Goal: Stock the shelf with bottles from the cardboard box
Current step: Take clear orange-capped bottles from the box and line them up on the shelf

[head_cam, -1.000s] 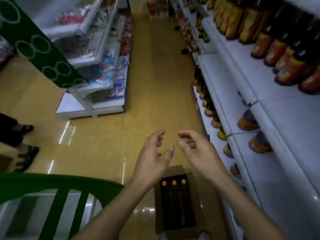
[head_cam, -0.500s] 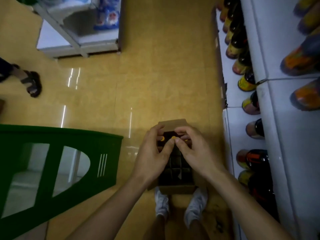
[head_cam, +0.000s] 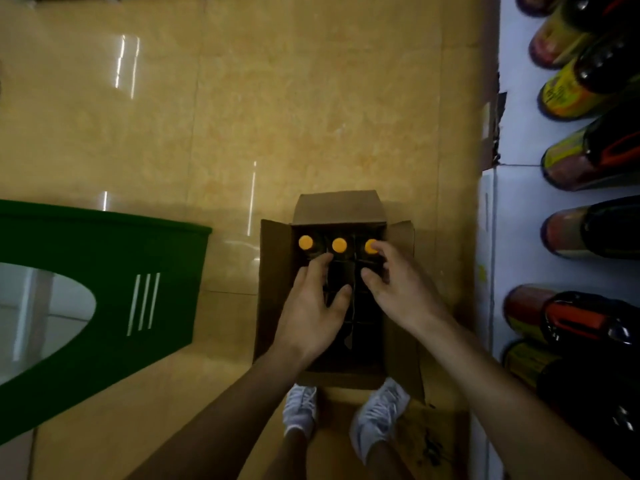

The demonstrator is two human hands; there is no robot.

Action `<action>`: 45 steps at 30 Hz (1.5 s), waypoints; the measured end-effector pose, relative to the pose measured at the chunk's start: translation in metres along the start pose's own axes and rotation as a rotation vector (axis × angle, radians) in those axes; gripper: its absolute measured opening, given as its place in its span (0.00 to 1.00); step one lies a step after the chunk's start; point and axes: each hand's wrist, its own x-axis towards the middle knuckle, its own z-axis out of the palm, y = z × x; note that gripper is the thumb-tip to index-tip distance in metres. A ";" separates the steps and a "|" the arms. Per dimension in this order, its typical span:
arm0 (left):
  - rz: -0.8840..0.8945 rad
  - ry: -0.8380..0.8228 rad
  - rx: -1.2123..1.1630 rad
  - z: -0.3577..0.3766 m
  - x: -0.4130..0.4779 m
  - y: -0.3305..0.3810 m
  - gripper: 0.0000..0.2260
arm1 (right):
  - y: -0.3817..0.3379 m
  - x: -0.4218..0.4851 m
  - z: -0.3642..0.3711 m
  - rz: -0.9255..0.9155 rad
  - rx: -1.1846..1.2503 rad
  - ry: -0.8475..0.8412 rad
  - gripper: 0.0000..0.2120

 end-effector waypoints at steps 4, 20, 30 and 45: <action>-0.017 -0.067 0.056 0.022 0.023 -0.025 0.30 | 0.019 0.047 0.027 0.120 -0.057 -0.044 0.36; -0.093 -0.171 0.117 0.063 0.048 -0.064 0.29 | 0.064 0.116 0.101 0.388 0.581 0.116 0.17; -0.085 -0.162 0.093 0.053 0.041 -0.067 0.29 | 0.066 0.110 0.108 0.337 0.508 0.233 0.09; 0.006 -0.166 0.039 -0.002 0.013 -0.003 0.37 | -0.010 -0.017 0.017 -0.010 0.179 0.277 0.13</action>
